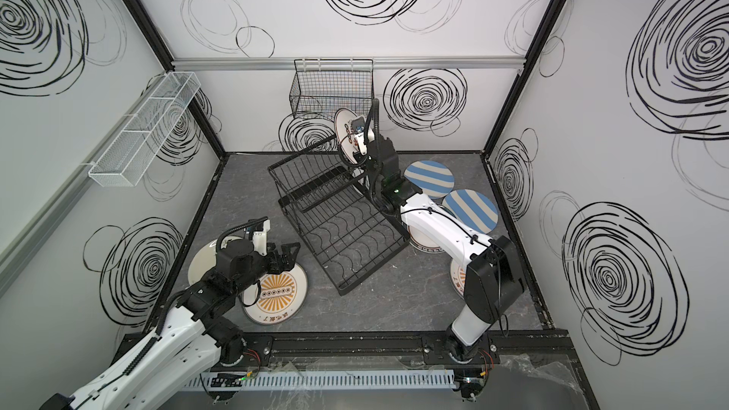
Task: Load plates into a dish rack
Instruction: Place the plate on the dish rack, then pick up the plate from the dish rack.
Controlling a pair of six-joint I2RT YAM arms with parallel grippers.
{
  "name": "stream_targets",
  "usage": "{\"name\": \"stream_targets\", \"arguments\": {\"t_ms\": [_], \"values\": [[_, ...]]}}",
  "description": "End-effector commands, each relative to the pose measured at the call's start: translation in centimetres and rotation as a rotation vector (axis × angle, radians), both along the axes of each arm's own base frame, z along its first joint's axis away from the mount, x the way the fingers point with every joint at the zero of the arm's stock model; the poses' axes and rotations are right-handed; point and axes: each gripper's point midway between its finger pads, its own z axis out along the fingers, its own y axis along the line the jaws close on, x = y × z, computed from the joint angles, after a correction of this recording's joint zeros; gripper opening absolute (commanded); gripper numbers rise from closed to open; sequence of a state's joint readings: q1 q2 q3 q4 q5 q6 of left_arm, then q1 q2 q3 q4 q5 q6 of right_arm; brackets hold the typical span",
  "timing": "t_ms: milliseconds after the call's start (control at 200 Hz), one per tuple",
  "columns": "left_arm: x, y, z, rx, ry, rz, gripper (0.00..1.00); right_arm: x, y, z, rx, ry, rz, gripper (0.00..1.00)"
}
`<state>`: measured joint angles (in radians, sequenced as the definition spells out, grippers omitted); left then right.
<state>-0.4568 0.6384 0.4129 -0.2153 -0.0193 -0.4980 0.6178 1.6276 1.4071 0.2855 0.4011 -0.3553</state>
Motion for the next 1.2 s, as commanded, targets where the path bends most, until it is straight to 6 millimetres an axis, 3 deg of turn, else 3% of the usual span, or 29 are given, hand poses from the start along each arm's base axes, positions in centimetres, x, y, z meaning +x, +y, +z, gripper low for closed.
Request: {"name": "stream_targets", "arguments": {"t_ms": [0, 95, 170, 465, 600, 780, 900, 1196], "values": [[0.2, 0.1, 0.5, -0.012, -0.02, 0.009, 0.96, -0.4, -0.6, 1.7, -0.004, -0.036, -0.042, 0.3], [0.2, 0.1, 0.5, -0.012, -0.022, 0.009, 0.96, -0.5, -0.1, 1.4, -0.019, -0.038, -0.062, 0.29], [0.2, 0.1, 0.5, -0.012, -0.022, 0.01, 0.96, -0.5, 0.1, 1.3, -0.021, -0.038, -0.089, 0.21], [0.2, 0.1, 0.5, -0.014, -0.023, 0.007, 0.96, 0.1, 1.1, 1.3, -0.069, -0.037, -0.182, 0.2], [0.1, 0.1, 0.6, -0.015, -0.027, 0.005, 0.96, 0.6, 1.3, 0.8, -0.089, -0.024, -0.198, 0.32], [0.1, 0.2, 0.6, -0.015, -0.03, 0.009, 0.96, 0.5, 1.5, 1.7, -0.075, -0.037, -0.184, 0.38], [0.1, 0.1, 0.6, -0.016, -0.03, 0.006, 0.96, 0.4, 2.1, 2.1, -0.029, -0.021, -0.105, 0.52], [0.2, 0.0, 0.7, -0.018, -0.032, 0.004, 0.96, 0.7, 2.2, 2.1, -0.006, 0.018, -0.062, 0.53]]}}
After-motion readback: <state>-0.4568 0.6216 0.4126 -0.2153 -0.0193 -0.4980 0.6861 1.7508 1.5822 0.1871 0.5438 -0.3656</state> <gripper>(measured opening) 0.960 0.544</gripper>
